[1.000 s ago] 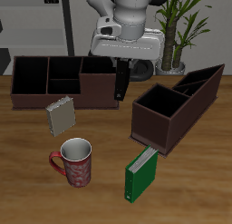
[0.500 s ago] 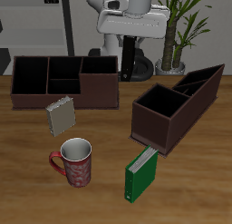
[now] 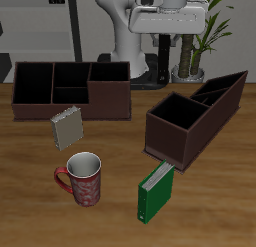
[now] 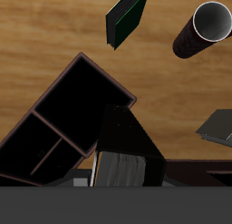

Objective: Place the black book into the left desk caddy's right compartment

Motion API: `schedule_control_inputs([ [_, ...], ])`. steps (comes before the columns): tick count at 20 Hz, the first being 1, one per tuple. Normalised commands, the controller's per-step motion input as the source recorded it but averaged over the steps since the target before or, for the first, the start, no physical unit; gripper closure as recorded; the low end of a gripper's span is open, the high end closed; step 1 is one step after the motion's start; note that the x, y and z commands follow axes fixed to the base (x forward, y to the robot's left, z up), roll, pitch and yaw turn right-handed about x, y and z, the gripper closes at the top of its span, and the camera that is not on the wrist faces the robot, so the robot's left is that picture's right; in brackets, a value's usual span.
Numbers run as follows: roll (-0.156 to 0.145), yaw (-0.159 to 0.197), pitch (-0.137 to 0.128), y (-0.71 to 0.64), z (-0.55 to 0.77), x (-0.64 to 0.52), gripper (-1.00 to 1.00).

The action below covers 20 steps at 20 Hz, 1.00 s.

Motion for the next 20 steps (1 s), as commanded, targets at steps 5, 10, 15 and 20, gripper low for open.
schedule_control_inputs([
  [5, 0.035, 0.030, -0.012, 0.42, 0.21, 0.02, 1.00],
  [10, -0.006, -0.003, -0.015, 0.16, 0.25, 0.13, 1.00],
  [15, -0.038, -0.029, 0.011, -0.04, 0.09, 0.26, 1.00],
  [20, -0.013, -0.026, 0.005, 0.01, 0.04, 0.13, 1.00],
])
